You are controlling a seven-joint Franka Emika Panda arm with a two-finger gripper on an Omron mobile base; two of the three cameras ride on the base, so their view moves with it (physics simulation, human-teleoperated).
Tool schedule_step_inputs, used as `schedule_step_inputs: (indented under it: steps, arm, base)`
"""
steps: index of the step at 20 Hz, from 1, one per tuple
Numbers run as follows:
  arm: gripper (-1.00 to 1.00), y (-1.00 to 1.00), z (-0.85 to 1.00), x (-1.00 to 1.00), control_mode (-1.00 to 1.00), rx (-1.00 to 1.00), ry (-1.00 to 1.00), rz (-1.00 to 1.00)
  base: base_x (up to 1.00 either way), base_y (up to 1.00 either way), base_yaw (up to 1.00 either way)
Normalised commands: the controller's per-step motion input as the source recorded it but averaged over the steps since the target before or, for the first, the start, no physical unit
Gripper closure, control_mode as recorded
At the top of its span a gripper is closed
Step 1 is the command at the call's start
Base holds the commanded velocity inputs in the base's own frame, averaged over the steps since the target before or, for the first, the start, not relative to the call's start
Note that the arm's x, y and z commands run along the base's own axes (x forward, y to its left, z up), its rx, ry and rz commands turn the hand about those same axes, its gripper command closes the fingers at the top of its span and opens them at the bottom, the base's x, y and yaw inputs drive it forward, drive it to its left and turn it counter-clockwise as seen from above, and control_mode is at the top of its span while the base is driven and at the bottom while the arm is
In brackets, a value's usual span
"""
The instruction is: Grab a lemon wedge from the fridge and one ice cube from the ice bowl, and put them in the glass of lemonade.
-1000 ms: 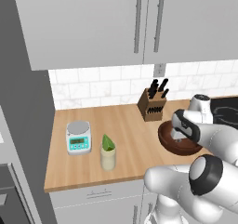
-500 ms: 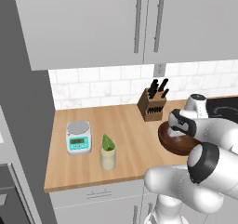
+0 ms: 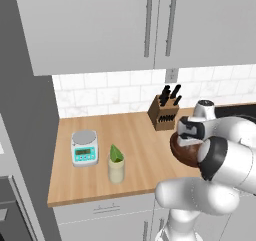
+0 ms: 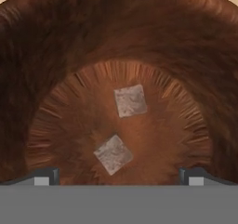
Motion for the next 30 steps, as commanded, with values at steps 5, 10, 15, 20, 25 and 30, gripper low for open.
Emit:
schedule_step_inputs:
  steps: [5, 10, 15, 20, 25, 30]
  arm:
    - [-1.00, 0.00, -0.39, 0.00, -1.00, 0.00, -0.01, 0.00]
    - [-1.00, 0.00, -0.32, 0.02, -1.00, 0.00, 0.00, 0.00]
    - [-1.00, 0.00, -0.31, 0.03, -1.00, 0.00, 0.00, 0.00]
    - [-1.00, 0.00, -0.01, 0.00, -1.00, 0.00, 0.00, 0.00]
    - [-1.00, 0.00, 0.00, 0.00, -1.00, 0.00, 0.00, 0.00]
    - [1.00, 0.00, 0.00, 0.00, -1.00, 0.00, 0.00, 0.00]
  base:
    - [0.00, 0.00, 0.00]
    - [0.00, 0.00, 0.00]
    - [0.00, 0.00, 0.00]
    - [0.00, 0.00, 0.00]
    - [0.00, 0.00, 0.00]
    - [0.00, 0.00, 0.00]
